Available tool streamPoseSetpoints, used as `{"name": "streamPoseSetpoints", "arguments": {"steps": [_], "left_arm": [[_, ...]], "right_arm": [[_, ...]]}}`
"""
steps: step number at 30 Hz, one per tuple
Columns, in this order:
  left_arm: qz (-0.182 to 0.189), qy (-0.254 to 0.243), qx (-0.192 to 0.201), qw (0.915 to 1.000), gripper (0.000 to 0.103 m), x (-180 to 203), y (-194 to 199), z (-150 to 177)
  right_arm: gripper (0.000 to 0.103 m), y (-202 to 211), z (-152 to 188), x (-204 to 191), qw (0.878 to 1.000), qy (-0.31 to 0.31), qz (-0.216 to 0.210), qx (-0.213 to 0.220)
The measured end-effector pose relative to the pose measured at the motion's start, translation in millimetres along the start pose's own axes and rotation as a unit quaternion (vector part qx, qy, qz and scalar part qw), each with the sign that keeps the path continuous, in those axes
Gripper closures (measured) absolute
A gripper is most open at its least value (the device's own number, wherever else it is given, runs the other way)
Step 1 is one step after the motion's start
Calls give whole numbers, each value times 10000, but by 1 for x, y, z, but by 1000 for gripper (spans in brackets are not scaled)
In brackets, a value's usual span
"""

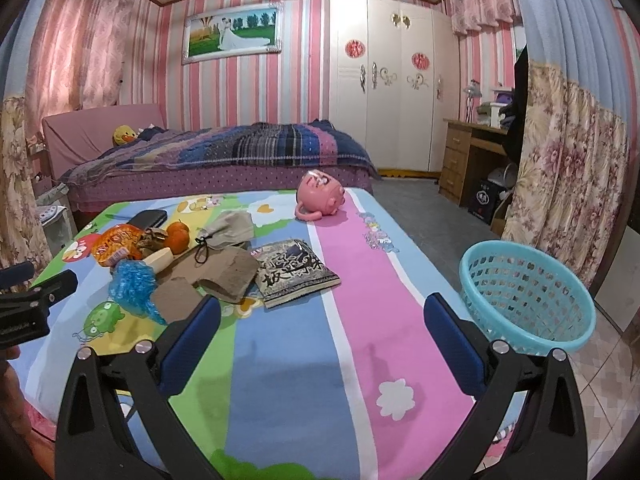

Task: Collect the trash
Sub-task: 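Grasp the blue plastic bag with the left tool while the right tool grasps brown paper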

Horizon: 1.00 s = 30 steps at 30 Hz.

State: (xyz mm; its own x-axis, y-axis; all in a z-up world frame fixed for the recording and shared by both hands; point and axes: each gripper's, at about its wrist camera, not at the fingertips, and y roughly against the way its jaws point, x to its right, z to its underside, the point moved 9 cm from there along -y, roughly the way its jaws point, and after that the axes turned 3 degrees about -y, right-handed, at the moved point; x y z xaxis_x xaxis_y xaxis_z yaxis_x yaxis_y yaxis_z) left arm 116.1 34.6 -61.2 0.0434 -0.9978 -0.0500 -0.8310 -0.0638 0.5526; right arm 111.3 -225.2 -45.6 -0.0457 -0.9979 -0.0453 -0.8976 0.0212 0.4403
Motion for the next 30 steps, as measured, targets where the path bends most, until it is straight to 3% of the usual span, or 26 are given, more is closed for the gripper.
{"name": "streamPoseSetpoints", "arguments": {"steps": [6, 9, 12, 17, 20, 26, 30], "left_arm": [[252, -37, -217, 9994, 5, 14, -43, -3], [292, -44, -530, 9982, 9, 19, -66, 6], [517, 128, -629, 9966, 24, 22, -76, 7], [858, 206, -830, 9926, 68, 28, -86, 13], [869, 117, -879, 9923, 82, 29, -88, 15], [714, -209, -412, 9964, 83, 29, -51, -1], [384, -281, -349, 9983, 83, 9, -33, 0]], "right_arm": [[4, -26, -8, 9, 9994, 95, 336, -66], [4, -37, -13, 9, 9996, 100, 206, -178], [4, -50, -20, 4, 9997, 106, -2, -220], [4, -83, -21, -7, 9987, 146, -201, -445], [4, -91, -9, -20, 9969, 191, -393, -656], [4, -78, 7, -56, 9936, 524, -696, -724], [4, -71, 13, -81, 9904, 621, -968, -767]]}}
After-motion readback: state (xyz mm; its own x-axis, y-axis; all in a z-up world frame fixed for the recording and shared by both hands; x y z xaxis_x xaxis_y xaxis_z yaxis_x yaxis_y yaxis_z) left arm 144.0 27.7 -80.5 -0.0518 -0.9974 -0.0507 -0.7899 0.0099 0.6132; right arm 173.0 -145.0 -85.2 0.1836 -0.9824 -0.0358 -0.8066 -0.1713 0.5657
